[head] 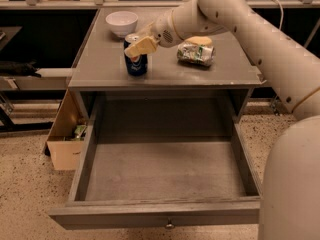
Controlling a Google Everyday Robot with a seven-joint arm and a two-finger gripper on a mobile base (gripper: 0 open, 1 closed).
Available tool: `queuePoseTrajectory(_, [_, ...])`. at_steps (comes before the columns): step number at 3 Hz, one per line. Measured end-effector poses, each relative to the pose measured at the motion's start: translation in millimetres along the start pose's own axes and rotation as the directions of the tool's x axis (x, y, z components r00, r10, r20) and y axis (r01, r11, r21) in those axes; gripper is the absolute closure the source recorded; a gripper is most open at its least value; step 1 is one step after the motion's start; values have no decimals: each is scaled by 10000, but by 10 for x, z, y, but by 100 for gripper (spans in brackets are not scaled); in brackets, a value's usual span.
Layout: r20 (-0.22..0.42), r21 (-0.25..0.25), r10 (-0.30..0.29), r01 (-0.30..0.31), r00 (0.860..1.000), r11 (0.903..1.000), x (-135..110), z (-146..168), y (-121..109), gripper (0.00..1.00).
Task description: Place pepsi can into top drawer
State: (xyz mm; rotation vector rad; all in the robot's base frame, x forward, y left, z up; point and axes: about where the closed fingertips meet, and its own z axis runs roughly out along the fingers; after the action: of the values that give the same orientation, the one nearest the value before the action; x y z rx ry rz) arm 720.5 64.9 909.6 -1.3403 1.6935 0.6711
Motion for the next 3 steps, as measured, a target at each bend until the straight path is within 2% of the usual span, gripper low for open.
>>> queuePoseTrajectory(1, [151, -57, -97, 98, 9998, 9999, -17, -17, 19, 64])
queuePoseTrajectory(2, [504, -194, -856, 867, 9950, 9960, -165, -484, 362, 95])
queuePoseTrajectory(3, [473, -356, -1263, 1281, 9909, 9911, -170, -869, 715, 100])
